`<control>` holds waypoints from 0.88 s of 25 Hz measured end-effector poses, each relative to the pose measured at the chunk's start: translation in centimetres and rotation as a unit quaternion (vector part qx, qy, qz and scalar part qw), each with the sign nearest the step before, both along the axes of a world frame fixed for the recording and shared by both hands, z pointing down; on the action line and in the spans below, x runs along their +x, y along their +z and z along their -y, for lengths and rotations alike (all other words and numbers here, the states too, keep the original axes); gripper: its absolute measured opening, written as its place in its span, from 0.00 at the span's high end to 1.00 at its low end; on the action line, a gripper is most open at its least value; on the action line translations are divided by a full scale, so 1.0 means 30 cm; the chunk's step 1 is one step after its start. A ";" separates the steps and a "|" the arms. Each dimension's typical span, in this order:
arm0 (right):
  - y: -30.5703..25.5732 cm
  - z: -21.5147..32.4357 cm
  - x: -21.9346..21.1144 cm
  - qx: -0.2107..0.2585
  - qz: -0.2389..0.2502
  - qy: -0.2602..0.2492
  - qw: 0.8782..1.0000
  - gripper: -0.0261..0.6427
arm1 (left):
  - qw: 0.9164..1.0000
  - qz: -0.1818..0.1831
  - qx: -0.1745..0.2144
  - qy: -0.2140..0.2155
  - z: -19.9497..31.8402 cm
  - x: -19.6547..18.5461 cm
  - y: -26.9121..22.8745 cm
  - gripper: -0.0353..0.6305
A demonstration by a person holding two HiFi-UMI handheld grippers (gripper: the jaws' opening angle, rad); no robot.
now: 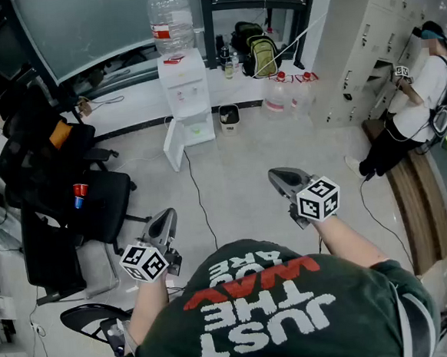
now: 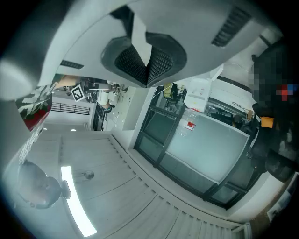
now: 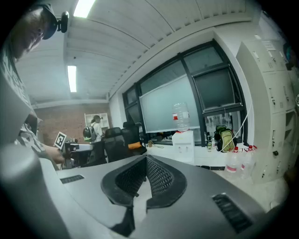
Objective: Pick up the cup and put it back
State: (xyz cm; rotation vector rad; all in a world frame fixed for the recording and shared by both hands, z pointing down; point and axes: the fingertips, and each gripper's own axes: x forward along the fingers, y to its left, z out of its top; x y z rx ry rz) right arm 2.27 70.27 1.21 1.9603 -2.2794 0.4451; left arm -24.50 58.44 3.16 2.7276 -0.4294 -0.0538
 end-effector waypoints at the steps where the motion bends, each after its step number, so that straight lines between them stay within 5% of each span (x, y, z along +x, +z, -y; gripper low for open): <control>1: 0.004 -0.001 0.004 -0.001 -0.003 -0.002 1.000 0.91 | 1.000 0.001 -0.002 -0.003 -0.003 0.004 0.001 0.94; 22: -0.011 -0.017 0.076 0.003 -0.011 -0.003 1.000 0.91 | 1.000 0.010 0.001 -0.002 -0.024 0.080 -0.003 0.94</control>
